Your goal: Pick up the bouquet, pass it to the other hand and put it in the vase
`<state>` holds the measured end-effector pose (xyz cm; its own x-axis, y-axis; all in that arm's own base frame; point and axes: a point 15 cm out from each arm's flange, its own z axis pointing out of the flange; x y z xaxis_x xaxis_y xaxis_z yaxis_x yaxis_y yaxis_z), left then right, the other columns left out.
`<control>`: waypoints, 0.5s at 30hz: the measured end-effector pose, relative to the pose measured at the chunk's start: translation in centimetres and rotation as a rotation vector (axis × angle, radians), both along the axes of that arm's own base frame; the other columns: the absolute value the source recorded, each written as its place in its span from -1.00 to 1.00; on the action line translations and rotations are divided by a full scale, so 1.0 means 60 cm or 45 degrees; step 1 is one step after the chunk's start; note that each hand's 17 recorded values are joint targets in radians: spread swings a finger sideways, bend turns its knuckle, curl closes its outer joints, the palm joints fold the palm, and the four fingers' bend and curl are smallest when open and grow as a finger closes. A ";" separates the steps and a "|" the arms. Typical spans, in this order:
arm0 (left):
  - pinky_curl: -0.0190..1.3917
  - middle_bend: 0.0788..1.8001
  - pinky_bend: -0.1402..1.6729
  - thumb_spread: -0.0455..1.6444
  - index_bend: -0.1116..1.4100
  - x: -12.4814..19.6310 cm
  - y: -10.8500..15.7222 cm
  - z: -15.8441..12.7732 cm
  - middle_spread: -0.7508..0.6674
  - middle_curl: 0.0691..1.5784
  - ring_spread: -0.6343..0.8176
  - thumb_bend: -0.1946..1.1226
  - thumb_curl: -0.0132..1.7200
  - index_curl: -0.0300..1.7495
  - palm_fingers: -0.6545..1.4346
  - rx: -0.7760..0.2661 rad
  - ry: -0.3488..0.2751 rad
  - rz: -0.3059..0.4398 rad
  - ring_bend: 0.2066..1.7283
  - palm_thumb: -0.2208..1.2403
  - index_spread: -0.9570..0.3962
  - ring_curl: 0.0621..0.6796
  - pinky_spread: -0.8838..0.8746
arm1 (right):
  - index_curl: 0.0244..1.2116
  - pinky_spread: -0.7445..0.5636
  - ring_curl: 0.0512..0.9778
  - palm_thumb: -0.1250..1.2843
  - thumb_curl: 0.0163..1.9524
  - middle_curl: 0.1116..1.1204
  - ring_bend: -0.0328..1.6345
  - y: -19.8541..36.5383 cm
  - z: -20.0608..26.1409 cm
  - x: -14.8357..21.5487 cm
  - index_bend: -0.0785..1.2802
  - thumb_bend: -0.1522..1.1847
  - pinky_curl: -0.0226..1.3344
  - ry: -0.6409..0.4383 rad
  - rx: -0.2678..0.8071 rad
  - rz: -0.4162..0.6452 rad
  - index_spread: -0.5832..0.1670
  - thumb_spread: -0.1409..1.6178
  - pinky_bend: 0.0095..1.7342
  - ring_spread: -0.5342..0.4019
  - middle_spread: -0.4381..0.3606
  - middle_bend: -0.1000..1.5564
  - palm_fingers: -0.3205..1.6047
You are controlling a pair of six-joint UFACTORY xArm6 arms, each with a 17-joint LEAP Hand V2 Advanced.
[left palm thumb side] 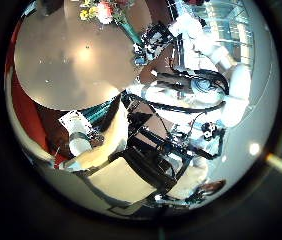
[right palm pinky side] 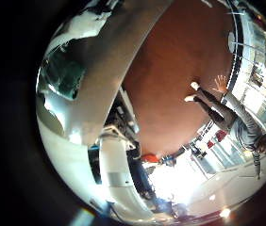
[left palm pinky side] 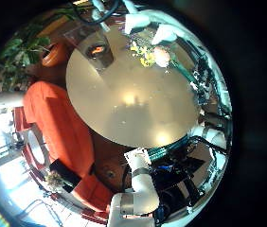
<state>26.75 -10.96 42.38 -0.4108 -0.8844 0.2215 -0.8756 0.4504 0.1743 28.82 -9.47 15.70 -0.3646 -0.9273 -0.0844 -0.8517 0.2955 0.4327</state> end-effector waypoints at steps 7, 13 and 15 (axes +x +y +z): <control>-0.53 -0.87 -0.63 0.38 -0.61 0.000 0.000 0.002 0.47 -0.64 0.49 -0.74 -0.60 -0.55 -0.13 -0.001 -0.004 0.002 -0.55 -0.21 0.48 -0.66 0.53 | 0.51 -0.19 0.22 0.80 -0.33 0.51 0.73 0.000 0.000 0.000 0.66 -0.67 -0.29 0.000 0.000 0.000 -0.39 0.21 0.68 -0.32 -0.39 0.64 0.55; -0.53 -0.87 -0.63 0.38 -0.61 0.010 -0.002 -0.002 0.47 -0.64 0.49 -0.74 -0.60 -0.55 -0.13 0.000 0.003 0.003 -0.55 -0.21 0.48 -0.67 0.53 | 0.55 -0.16 0.28 0.81 -0.26 0.51 0.78 0.000 0.000 0.000 0.73 -0.68 -0.22 0.000 0.000 0.000 -0.28 0.19 0.69 -0.28 -0.32 0.70 0.53; -0.54 -0.87 -0.63 0.38 -0.61 0.012 -0.001 -0.001 0.47 -0.64 0.49 -0.74 -0.60 -0.55 -0.13 0.000 0.002 0.005 -0.55 -0.21 0.48 -0.67 0.53 | 0.56 -0.16 0.30 0.81 -0.23 0.50 0.79 0.000 0.000 0.000 0.74 -0.69 -0.20 0.000 0.000 0.000 -0.24 0.19 0.68 -0.28 -0.31 0.71 0.52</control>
<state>27.48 -11.05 42.33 -0.4073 -0.8859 0.2219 -0.8771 0.4472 0.1755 28.82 -9.47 15.70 -0.3646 -0.9273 -0.0844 -0.8517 0.2955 0.4327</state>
